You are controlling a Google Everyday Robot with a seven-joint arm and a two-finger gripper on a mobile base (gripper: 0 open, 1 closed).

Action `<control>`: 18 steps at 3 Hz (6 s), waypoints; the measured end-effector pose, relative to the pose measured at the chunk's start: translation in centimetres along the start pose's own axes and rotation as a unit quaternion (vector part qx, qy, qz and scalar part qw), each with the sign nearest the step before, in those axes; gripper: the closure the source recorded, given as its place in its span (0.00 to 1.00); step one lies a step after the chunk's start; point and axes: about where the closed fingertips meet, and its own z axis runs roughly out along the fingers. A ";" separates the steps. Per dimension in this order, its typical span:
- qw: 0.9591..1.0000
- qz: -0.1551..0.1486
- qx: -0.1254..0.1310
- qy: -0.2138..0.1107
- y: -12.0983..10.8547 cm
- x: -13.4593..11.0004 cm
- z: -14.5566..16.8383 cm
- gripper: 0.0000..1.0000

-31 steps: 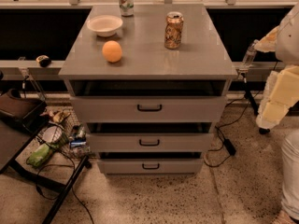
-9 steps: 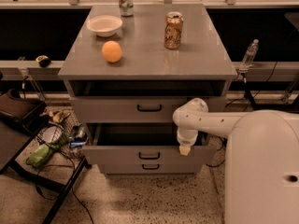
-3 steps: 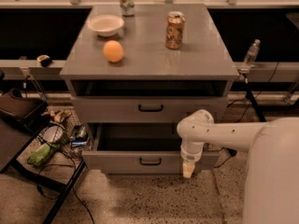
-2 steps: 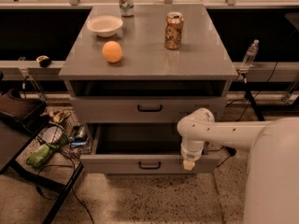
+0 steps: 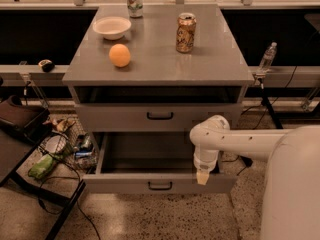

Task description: Open middle drawer

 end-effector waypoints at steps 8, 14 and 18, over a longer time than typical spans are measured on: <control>0.999 0.008 -0.030 -0.019 8.8 2.3 1.6 0.42; 0.999 0.014 -0.029 -0.018 9.6 3.1 -0.2 0.57; 0.999 0.014 -0.029 -0.018 9.6 3.1 -0.2 0.00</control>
Offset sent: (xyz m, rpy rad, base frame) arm 0.0000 0.0000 0.0000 0.0000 0.0000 0.0000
